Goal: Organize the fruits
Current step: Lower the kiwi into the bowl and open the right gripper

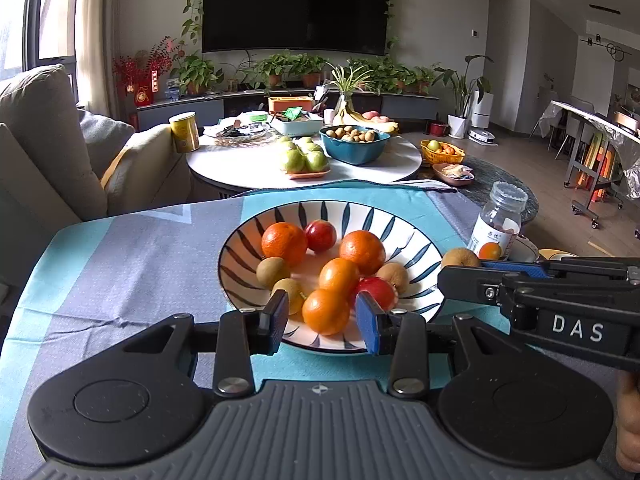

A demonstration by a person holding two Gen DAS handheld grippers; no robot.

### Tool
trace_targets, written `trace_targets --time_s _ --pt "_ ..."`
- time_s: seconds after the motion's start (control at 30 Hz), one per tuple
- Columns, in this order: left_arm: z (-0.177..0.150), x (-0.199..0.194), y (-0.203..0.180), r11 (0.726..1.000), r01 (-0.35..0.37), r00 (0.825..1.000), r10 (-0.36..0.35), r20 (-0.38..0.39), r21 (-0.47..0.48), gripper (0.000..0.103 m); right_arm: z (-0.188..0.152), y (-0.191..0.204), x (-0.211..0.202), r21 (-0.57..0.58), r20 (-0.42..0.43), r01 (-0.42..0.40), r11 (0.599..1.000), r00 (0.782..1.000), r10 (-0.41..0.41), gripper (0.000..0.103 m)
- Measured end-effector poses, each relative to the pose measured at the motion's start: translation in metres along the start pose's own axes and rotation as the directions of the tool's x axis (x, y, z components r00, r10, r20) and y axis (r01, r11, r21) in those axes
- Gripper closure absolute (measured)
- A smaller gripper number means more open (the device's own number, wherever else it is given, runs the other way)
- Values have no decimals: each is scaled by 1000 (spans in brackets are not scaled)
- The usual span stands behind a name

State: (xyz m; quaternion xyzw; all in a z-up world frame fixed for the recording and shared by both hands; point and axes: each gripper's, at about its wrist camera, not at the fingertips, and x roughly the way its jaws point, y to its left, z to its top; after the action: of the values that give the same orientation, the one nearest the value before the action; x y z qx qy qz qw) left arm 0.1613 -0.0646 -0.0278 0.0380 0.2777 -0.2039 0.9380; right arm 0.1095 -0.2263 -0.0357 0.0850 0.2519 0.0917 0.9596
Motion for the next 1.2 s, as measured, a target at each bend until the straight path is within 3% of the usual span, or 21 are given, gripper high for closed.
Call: trace_targets --time_s 0.57,1.2 --pt "-2 -9 16 999 -25 1000 26 9 -39 68 7 2 21 -19 -31 18 1000 999 -19 25" --pt "0 -7 36 997 -53 998 53 13 -59 68 26 26 60 -79 -37 -42 996 999 39 25"
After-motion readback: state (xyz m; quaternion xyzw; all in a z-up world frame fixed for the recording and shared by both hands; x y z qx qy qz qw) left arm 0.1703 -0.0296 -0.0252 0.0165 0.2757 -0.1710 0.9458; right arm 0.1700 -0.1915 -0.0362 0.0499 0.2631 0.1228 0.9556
